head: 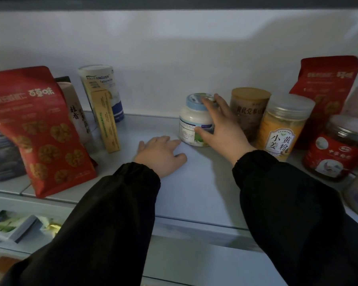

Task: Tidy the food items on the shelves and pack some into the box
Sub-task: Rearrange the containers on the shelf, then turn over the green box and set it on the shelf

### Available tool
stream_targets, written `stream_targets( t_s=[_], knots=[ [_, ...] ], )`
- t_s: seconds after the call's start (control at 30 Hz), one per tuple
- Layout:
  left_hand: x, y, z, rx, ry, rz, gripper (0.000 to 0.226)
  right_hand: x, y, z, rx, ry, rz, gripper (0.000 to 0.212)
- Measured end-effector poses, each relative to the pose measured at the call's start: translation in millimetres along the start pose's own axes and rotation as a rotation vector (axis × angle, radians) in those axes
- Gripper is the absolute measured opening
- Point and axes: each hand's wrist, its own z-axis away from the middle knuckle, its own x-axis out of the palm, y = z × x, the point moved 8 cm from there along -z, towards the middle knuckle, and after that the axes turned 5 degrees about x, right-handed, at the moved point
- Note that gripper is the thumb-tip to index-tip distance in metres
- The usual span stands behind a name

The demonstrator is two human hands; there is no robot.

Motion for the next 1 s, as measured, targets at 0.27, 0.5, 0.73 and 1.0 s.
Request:
stream_targets(
  t_s=[0.27,0.5,0.73,1.0],
  knots=[
    [6,-4,5,-0.048,-0.104,-0.090,0.069,6,6,-4,0.049,-0.026,0.040,0.090],
    [0,-10,9,-0.101,-0.009,-0.055,0.065,10,8,-3,0.069,-0.024,0.033,0.084],
    [-48,-32,43,-0.251,0.530,0.318,0.032,23,-45,15,-0.290,0.000,-0.009,0.067],
    [-73,-63,87,-0.399,1.141,0.436,0.067,97,-61,39,-0.303,-0.598,0.234,0.066]
  ],
)
